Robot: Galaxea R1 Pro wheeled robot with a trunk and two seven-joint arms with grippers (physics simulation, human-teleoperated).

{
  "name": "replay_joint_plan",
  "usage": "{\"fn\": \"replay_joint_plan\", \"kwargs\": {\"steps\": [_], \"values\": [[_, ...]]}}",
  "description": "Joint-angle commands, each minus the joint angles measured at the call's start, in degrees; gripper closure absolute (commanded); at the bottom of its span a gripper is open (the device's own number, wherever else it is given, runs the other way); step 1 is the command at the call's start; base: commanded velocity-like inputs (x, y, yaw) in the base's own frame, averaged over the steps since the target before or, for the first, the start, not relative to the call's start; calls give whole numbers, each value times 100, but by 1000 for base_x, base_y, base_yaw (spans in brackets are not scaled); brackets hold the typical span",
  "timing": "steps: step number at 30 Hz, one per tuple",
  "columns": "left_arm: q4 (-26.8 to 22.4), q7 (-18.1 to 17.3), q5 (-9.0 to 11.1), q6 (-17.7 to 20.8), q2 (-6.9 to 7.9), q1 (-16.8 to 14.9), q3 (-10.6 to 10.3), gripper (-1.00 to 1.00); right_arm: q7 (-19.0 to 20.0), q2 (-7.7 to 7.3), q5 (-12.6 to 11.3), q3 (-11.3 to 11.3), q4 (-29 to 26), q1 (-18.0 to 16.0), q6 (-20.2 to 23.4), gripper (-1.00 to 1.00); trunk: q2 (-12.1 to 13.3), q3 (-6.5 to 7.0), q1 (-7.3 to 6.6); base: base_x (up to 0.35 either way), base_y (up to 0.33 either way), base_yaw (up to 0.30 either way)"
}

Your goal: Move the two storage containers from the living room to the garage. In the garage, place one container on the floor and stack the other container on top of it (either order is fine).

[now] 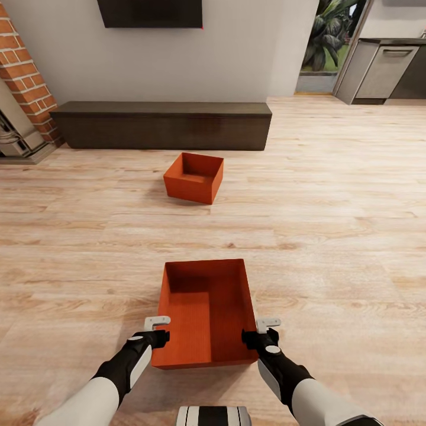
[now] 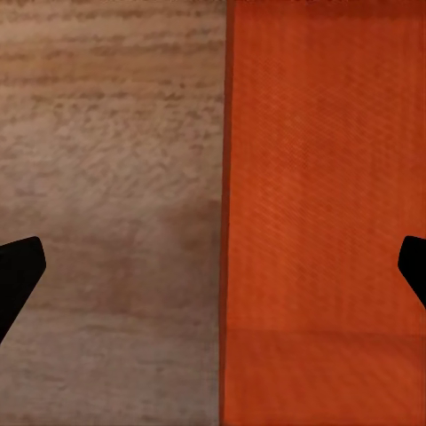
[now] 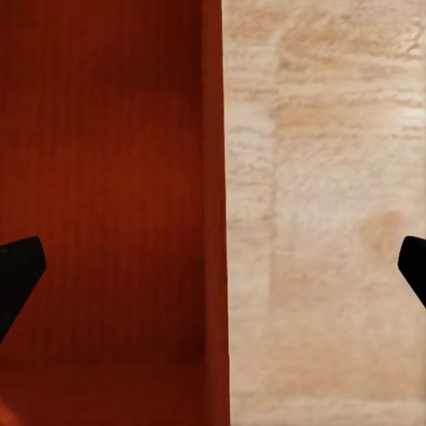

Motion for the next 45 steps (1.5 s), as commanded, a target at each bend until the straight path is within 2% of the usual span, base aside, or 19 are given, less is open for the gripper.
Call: {"fn": "replay_joint_plan", "kwargs": {"steps": [1,7,28,33,45], "values": [[-14,24,35,31,-2,0,-3,-100,-31,-2,-54,46,6,-4,-23,-100,-1,-4,-1,0,0,0],[-22,24,35,31,5,0,-3,-100,-31,-3,-55,46,6,-4,-23,-100,-202,-93,109,0,0,0],[-30,24,35,31,3,0,-4,-100,-31,-4,-55,46,6,-3,-23,-100,-202,-93,109,0,0,0],[-30,24,35,31,4,0,-4,-100,-31,-2,-55,46,6,-4,-23,-100,-402,-183,219,0,0,0],[-30,24,23,31,4,0,-4,-100,-33,5,-54,46,6,-4,-23,-100,-402,-183,219,0,0,0]]}}
